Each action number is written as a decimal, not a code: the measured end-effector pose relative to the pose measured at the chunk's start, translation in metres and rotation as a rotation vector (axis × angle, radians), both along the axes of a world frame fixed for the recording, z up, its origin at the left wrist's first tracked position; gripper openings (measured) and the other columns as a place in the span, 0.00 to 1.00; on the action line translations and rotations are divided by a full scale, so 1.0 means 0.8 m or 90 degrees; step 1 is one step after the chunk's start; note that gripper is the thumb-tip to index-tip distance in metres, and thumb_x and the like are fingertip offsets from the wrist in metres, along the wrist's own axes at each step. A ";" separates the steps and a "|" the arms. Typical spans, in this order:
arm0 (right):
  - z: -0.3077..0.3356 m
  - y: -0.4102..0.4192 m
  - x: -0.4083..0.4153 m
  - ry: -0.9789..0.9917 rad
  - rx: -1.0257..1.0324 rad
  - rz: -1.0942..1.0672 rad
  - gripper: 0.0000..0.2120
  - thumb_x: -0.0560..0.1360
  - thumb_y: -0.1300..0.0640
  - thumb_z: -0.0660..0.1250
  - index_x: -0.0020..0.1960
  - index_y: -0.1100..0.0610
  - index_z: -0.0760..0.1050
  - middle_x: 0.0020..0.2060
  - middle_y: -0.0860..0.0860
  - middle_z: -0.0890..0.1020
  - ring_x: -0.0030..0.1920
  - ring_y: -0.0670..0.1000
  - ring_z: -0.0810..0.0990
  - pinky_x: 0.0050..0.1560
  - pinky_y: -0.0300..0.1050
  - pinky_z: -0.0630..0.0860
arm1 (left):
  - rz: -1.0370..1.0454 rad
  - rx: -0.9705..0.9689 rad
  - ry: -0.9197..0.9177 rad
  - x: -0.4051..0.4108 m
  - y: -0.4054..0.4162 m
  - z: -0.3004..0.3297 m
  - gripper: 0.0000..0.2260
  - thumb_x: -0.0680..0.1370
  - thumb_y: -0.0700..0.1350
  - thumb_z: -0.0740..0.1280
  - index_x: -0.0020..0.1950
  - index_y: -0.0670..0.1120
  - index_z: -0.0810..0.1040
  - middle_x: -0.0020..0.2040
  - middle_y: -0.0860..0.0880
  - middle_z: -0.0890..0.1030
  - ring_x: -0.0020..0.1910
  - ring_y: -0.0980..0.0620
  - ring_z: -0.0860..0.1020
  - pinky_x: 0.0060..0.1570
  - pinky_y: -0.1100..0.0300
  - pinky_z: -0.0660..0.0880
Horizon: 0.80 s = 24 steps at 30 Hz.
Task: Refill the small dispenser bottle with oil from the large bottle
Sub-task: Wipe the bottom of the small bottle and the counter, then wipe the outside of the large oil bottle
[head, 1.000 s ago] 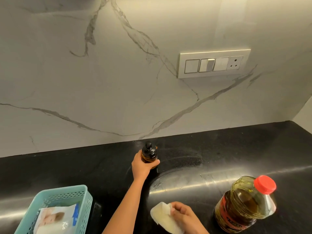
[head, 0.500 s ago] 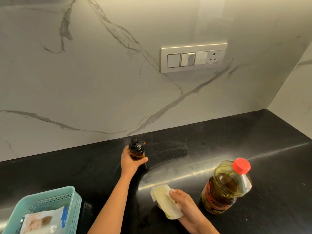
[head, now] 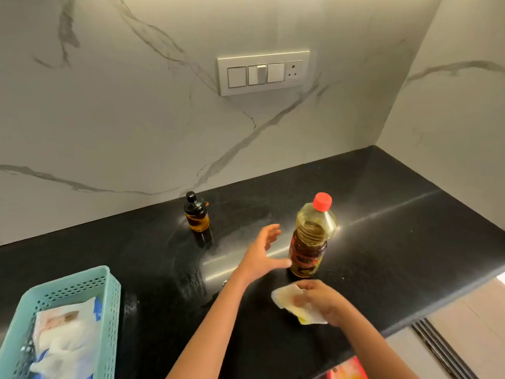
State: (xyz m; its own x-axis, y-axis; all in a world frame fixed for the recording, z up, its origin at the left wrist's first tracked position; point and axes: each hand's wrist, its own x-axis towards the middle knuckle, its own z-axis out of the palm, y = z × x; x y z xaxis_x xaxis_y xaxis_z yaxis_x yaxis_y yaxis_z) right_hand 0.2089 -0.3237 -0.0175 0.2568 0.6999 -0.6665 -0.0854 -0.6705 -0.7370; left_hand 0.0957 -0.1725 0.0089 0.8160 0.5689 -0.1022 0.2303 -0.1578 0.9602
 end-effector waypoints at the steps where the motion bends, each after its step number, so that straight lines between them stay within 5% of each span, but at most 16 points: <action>1: 0.001 -0.014 0.014 -0.041 -0.039 -0.014 0.18 0.67 0.65 0.69 0.55 0.53 0.79 0.50 0.58 0.82 0.51 0.58 0.81 0.53 0.54 0.79 | -0.043 -0.003 0.003 0.013 -0.010 0.006 0.39 0.64 0.46 0.79 0.70 0.54 0.63 0.67 0.56 0.70 0.67 0.59 0.68 0.67 0.63 0.63; 4: 0.016 -0.045 0.054 -0.164 -0.014 -0.225 0.16 0.70 0.70 0.64 0.56 0.59 0.77 0.45 0.61 0.81 0.46 0.61 0.81 0.48 0.57 0.80 | -0.047 -0.016 -0.022 0.046 -0.033 0.023 0.41 0.60 0.49 0.80 0.67 0.55 0.64 0.63 0.58 0.73 0.63 0.61 0.71 0.62 0.66 0.67; 7: 0.057 -0.047 0.074 -0.160 0.238 -0.449 0.10 0.74 0.65 0.65 0.55 0.63 0.77 0.41 0.57 0.81 0.39 0.55 0.80 0.40 0.52 0.80 | 0.042 0.031 -0.029 0.066 -0.049 0.034 0.36 0.61 0.48 0.81 0.64 0.53 0.66 0.59 0.55 0.75 0.59 0.57 0.73 0.58 0.61 0.69; 12: 0.138 -0.010 0.052 -0.078 0.508 -0.474 0.12 0.77 0.65 0.61 0.57 0.56 0.78 0.47 0.49 0.82 0.48 0.46 0.81 0.48 0.42 0.79 | 0.187 0.091 -0.049 0.085 -0.069 0.038 0.30 0.61 0.48 0.80 0.60 0.51 0.73 0.51 0.57 0.79 0.49 0.61 0.76 0.44 0.78 0.68; 17: 0.129 -0.001 0.019 -0.052 0.552 -0.429 0.14 0.77 0.69 0.59 0.58 0.62 0.78 0.52 0.49 0.83 0.52 0.41 0.81 0.46 0.33 0.77 | 0.258 0.092 -0.036 0.087 -0.064 0.028 0.27 0.61 0.50 0.79 0.59 0.53 0.76 0.48 0.57 0.82 0.48 0.61 0.80 0.48 0.68 0.75; 20: 0.094 -0.013 0.018 -0.070 0.501 -0.400 0.13 0.77 0.68 0.61 0.54 0.57 0.80 0.47 0.49 0.84 0.49 0.44 0.82 0.48 0.38 0.77 | 0.237 0.092 -0.033 0.080 -0.058 0.039 0.26 0.62 0.52 0.80 0.57 0.53 0.76 0.47 0.58 0.80 0.47 0.64 0.78 0.46 0.71 0.72; 24: 0.080 0.005 0.053 -0.007 0.436 -0.502 0.11 0.76 0.66 0.63 0.50 0.55 0.81 0.50 0.54 0.83 0.54 0.54 0.80 0.53 0.53 0.77 | 0.165 0.105 0.018 0.075 -0.038 0.046 0.30 0.60 0.46 0.81 0.55 0.56 0.69 0.57 0.52 0.75 0.55 0.55 0.74 0.55 0.60 0.71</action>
